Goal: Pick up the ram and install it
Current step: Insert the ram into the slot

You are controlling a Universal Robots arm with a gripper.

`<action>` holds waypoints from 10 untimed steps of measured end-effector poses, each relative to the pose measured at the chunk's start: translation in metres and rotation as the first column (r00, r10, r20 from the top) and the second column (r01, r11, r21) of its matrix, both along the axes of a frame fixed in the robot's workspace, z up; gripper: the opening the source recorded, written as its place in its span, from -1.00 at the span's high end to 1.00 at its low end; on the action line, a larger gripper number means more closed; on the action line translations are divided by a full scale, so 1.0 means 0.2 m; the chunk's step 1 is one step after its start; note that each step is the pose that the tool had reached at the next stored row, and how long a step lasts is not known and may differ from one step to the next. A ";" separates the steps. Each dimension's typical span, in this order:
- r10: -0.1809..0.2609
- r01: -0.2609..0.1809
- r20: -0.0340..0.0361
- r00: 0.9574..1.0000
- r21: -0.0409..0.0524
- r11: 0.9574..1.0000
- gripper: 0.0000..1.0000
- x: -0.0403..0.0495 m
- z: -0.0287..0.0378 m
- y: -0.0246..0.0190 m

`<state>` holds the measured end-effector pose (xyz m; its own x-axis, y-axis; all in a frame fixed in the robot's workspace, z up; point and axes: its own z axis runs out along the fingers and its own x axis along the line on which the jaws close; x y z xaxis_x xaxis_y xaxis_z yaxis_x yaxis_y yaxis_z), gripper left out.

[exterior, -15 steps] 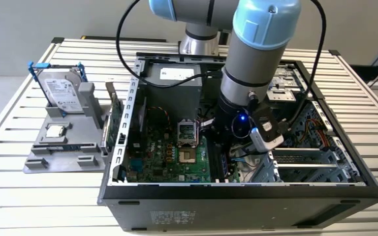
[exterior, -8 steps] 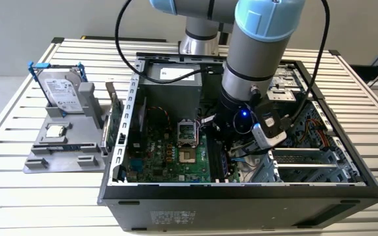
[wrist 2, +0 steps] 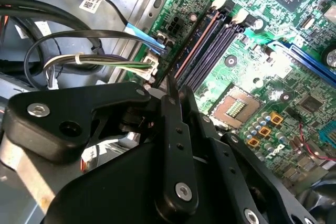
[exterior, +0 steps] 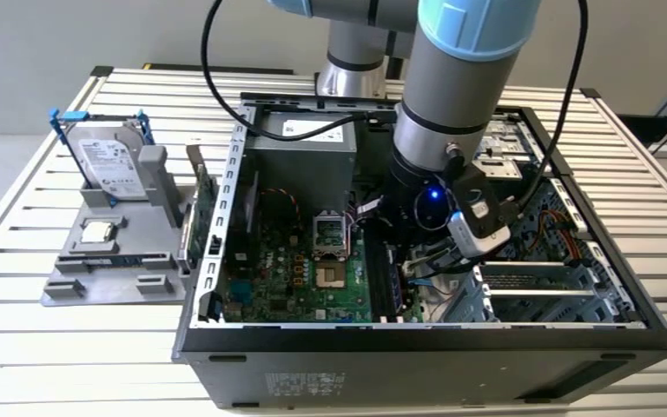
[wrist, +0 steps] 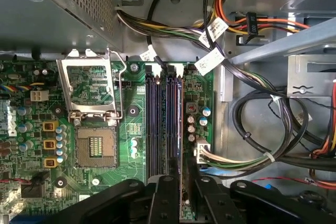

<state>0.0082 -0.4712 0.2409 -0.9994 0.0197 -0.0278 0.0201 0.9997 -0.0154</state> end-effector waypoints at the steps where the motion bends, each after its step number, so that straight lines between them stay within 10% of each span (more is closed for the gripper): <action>1: 0.000 0.000 0.000 1.000 0.000 1.000 1.00 0.000 0.000 0.000; 10: 0.002 -0.002 0.000 1.000 0.000 1.000 1.00 0.000 0.000 0.000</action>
<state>0.0081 -0.4712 0.2409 -0.9995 0.0172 -0.0277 0.0176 0.9997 -0.0155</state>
